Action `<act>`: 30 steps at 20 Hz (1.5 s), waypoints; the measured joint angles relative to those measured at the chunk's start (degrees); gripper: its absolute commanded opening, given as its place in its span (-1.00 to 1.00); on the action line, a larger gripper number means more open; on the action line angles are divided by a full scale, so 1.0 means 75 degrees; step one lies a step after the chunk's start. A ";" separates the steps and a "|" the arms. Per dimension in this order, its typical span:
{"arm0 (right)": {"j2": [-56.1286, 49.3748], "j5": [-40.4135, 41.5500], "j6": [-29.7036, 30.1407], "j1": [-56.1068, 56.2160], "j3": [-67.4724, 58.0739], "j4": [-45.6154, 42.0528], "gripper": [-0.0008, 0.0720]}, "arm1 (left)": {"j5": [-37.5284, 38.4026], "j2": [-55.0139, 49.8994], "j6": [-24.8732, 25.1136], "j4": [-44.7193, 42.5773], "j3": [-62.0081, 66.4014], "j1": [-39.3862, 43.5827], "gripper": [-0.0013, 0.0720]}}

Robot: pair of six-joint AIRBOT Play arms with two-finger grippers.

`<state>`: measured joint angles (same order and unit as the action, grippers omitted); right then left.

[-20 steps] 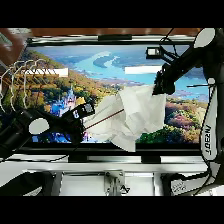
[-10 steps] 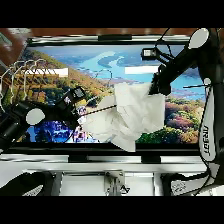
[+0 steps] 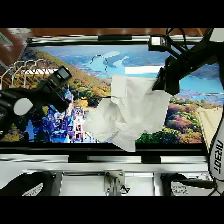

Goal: Fold the shirts.

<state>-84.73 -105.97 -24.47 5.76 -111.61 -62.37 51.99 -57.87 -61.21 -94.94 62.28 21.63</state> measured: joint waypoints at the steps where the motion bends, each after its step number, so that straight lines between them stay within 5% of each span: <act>1: 0.0093 -0.0006 -0.0050 0.0000 0.0000 -0.0012 -0.79 | 0.0000 0.0015 -0.0093 -0.0023 0.0163 -0.0242 0.92; 6: 0.0455 -0.0020 -0.0291 0.0000 0.0000 -0.0111 -0.79 | 0.0201 0.0070 -0.0329 0.0487 0.0536 -0.1113 0.89; 11: 0.0807 -0.0015 -0.0935 0.0000 0.0000 -0.0411 -0.79 | 0.0408 0.0082 -0.0944 0.3599 -0.0490 -0.1332 0.89; 19: 0.1358 0.0000 -0.1582 0.0000 0.0000 -0.0589 -0.79 | -0.2838 -0.1023 -0.1160 0.8134 -0.2731 0.0417 0.89; 26: 0.1606 0.0012 -0.1856 0.0000 0.0000 -0.0615 -0.79 | -0.3523 -0.2521 0.0003 1.0346 -0.2049 0.0848 0.86; 28: 0.1620 0.0017 -0.1883 0.0000 0.0000 -0.0621 -0.79 | -0.3494 -0.2812 0.0262 1.0730 -0.1865 0.0906 0.22; 30: 0.1629 0.0020 -0.1891 0.0003 0.0000 -0.0670 -0.78 | -0.3351 -0.3048 0.0600 1.1147 -0.1749 0.0973 -0.81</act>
<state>-72.51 -105.82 -38.65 5.78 -111.61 -67.40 26.85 -80.73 -56.71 -11.33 49.17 28.93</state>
